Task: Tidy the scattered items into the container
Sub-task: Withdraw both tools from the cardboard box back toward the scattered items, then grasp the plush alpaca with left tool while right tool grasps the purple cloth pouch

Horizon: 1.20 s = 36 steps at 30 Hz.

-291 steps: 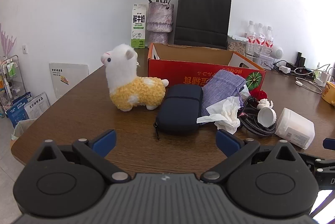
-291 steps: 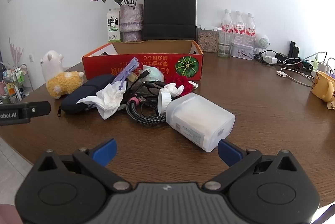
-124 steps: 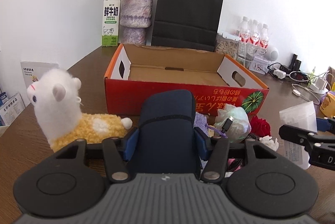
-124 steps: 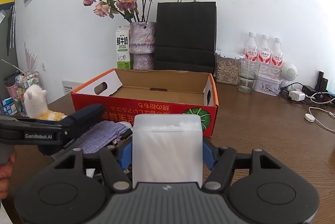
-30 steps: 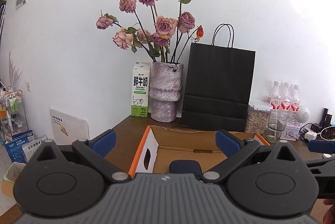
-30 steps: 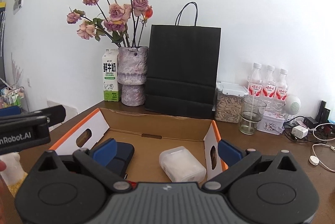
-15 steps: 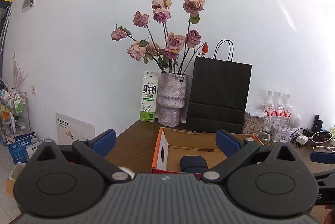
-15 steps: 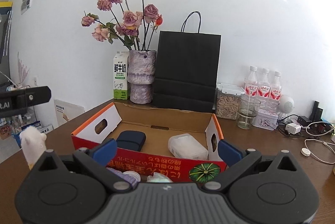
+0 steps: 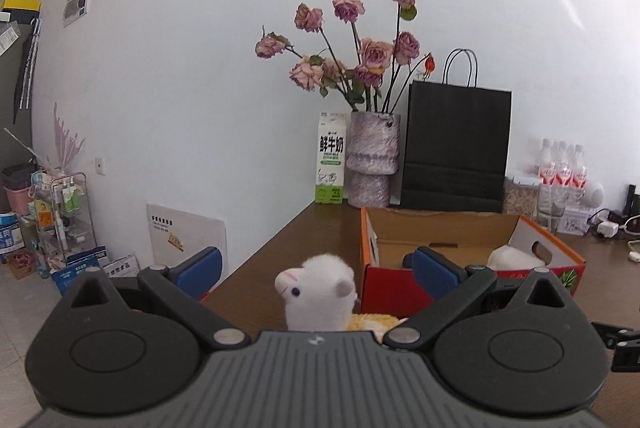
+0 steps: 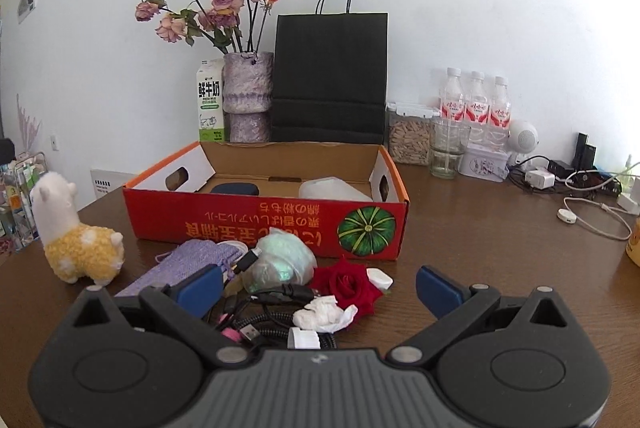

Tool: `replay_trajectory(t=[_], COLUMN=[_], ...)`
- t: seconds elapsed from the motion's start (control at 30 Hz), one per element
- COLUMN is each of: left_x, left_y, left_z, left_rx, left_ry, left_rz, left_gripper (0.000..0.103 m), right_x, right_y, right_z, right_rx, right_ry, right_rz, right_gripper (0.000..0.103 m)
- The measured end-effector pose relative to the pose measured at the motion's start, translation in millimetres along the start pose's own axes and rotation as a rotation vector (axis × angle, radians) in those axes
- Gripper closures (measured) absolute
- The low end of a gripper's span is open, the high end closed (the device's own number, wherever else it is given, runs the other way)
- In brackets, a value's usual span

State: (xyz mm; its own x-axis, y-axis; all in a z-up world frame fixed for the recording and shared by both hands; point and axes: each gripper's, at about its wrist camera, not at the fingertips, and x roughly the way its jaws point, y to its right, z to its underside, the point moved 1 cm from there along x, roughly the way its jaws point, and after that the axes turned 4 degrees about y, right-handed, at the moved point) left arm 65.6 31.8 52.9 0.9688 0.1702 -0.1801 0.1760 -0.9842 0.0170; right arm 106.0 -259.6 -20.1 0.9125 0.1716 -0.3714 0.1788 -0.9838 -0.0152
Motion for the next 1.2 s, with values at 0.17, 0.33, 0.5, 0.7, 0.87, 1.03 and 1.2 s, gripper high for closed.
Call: replay_trajectory(t=[0.17,0.33,0.5,0.7,0.87,1.03,1.2], left_x=[12,29,36,52,68,81,95], left_y=[-4,-10,-11,-14,-16,-14,-10], left_z=[15,30,32,36,37,38,40], left_rx=[-0.040,-0.063,-0.077,-0.113,-0.146,-0.148,-0.112], left_ry=[-0.037,-0.103,-0.120,-0.161,-0.202,-0.214,-0.220], left_rz=[0.002,0.009,-0.003,0.008,-0.003,-0.024,-0.052], left_gripper=[0.000,0.000,0.000,0.000,0.000,0.000,0.000], right_x=[9,14,21,30,36,38,45], right_y=[0,-8,-5,-2,-8,-23,-48], right_z=[1,5,6,1,-2,-6,-11], right_rx=[-0.021,-0.047,-0.035,-0.035,-0.037,-0.068,-0.114], right_ry=[-0.035,-0.040,-0.042,-0.028,-0.024,-0.012,-0.022], right_rz=[0.018,0.038,0.026,0.039,0.016,-0.043,-0.110], right_gripper=[0.000,0.000,0.000,0.000,0.000,0.000,0.000])
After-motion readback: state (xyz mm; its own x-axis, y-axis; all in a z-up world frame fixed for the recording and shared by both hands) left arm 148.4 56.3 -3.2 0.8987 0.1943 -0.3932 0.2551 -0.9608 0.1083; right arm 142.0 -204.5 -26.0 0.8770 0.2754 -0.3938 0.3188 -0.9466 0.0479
